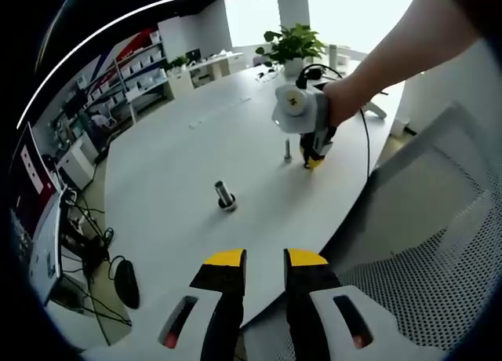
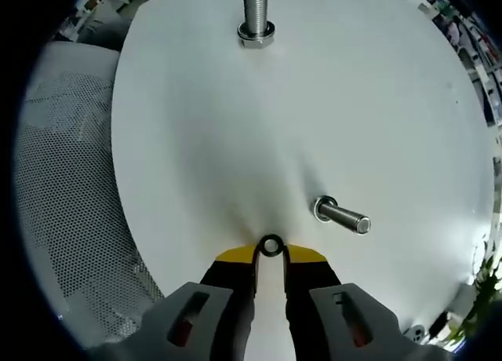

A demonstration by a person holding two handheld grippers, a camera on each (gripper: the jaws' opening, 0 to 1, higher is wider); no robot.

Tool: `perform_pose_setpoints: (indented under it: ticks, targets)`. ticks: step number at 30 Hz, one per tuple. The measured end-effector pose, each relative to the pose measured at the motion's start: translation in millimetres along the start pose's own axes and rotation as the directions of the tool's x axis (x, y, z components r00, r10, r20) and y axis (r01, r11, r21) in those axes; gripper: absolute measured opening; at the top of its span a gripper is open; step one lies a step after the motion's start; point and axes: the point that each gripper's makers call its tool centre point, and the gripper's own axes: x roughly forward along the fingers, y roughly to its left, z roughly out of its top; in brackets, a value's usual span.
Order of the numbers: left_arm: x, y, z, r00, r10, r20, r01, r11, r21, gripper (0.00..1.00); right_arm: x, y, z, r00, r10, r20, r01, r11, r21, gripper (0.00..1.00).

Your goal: Place the washer onto the threaded stud by aligning its center hole with the stud, sliding it down to the base, and recovering from edge contact or off-axis alignment until the washer reaches the visible bottom stop.

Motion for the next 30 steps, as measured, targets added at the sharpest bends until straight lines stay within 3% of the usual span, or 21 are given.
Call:
perform_pose_setpoints:
  ticks: [4, 7, 11, 15, 20, 24, 27, 30]
  targets:
    - [-0.1, 0.0, 0.4, 1.000, -0.001, 0.002, 0.001, 1.000, -0.001, 0.17, 1.1, 0.4, 1.9, 0.999, -0.022, -0.028, 0.021, 0.999, -0.031, 0.15]
    - [-0.1, -0.4, 0.4, 1.000, -0.003, 0.002, 0.003, 1.000, 0.001, 0.17, -0.8, -0.9, 1.0, 0.999, -0.019, -0.038, 0.020, 0.999, 0.029, 0.15]
    - [-0.1, -0.1, 0.5, 1.000, 0.000, 0.003, 0.000, 1.000, 0.002, 0.17, -1.2, -2.0, 2.0, 0.999, -0.006, 0.044, 0.001, 0.993, 0.121, 0.15]
    - [-0.9, 2.0, 0.6, 1.000, 0.009, 0.005, -0.009, 1.000, -0.004, 0.16, -1.4, -1.7, 4.5, 0.989, 0.023, 0.146, -0.062, 0.961, 0.270, 0.19]
    - [-0.4, 2.2, 0.3, 1.000, 0.009, 0.002, -0.009, 1.000, -0.003, 0.16, -1.6, -0.9, 6.0, 0.992, 0.002, 0.124, -0.027, 0.980, 0.198, 0.18]
    - [0.0, 3.2, -0.3, 1.000, 0.012, -0.002, -0.012, 1.000, -0.004, 0.16, -1.0, -3.1, 8.9, 0.993, 0.009, 0.117, -0.033, 0.978, 0.204, 0.18]
    - [0.0, 3.9, -1.1, 1.000, 0.017, -0.007, -0.017, 1.000, -0.003, 0.16, -1.0, -1.3, 9.6, 0.997, 0.008, 0.081, -0.016, 0.994, 0.104, 0.18]
    - [0.4, 4.3, -2.1, 1.000, 0.020, -0.013, -0.020, 1.000, -0.004, 0.16, 0.0, -3.1, 10.2, 0.997, 0.023, 0.070, -0.032, 0.992, 0.123, 0.18]
